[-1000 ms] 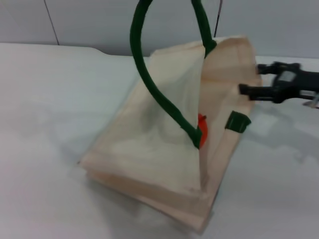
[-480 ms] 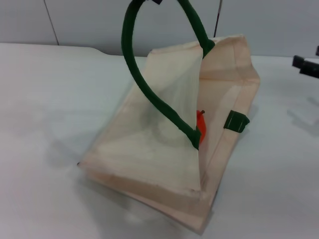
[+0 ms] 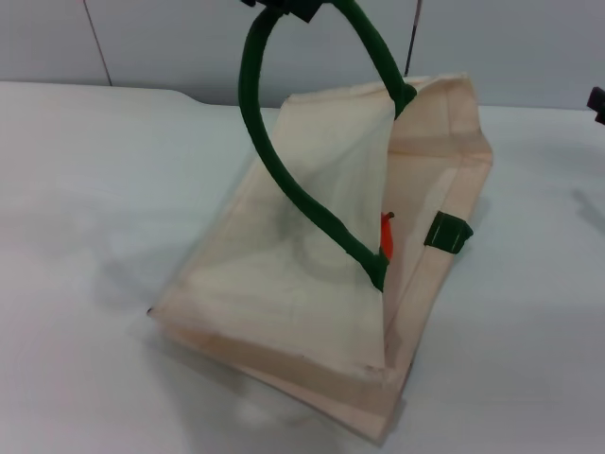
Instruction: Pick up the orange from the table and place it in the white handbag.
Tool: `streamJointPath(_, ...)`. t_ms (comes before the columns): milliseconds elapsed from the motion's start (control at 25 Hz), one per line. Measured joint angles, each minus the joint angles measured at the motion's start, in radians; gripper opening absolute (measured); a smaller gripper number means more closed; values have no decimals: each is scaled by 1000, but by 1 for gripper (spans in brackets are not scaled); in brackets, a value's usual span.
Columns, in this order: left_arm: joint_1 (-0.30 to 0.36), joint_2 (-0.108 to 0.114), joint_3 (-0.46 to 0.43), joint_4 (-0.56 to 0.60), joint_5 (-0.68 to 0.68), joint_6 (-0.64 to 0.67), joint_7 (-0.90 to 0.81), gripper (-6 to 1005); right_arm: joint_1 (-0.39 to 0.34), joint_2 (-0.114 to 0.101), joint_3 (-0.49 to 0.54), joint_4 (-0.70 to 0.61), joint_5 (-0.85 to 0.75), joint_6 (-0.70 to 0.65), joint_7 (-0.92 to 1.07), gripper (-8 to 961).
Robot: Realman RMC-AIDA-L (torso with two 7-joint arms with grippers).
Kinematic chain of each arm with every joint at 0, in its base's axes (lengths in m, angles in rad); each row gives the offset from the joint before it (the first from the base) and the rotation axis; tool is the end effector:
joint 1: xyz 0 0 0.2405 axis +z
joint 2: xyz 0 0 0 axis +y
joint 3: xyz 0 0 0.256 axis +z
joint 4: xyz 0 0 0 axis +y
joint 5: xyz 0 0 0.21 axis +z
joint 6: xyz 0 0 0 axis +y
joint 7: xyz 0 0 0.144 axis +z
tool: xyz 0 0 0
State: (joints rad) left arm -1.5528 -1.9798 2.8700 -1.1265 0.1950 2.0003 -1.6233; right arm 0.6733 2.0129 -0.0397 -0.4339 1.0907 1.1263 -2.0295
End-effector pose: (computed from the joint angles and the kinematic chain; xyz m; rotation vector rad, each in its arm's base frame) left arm -0.0537 0.4276 0.1316 -2.8424 -0.4581 -0.1043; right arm 0.3182 0.4042 0.0645 -1.9803 0.7099 0.6635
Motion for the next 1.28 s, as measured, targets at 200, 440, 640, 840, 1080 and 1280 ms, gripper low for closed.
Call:
streamJointPath(200, 5, 0, -1, 5, -25, -1, -6, 142, 1, 0, 4, 5, 0, -16, 0, 893)
streamJointPath(440, 24, -3, 0, 5, -47, -4, -8, 168, 0, 0, 29, 6, 0, -18, -1, 893)
streamJointPath(640, 33, -9, 0, 2, -48, -35, -10, 437, 0, 0, 30, 7, 0, -19, -3, 893)
streamJointPath(840, 99, -15, -2, -5, -203, -60, -21, 637, 1, 4, 74, 26, 2, -19, -50, 893)
streamJointPath(1080, 288, -46, -4, 36, -584, -183, 0, 773, 6, 7, 109, 127, 118, -19, -204, 893)
streamJointPath(1280, 449, -44, -5, 254, -872, -315, 137, 870, 8, 6, 109, 172, 153, -32, -278, 893)
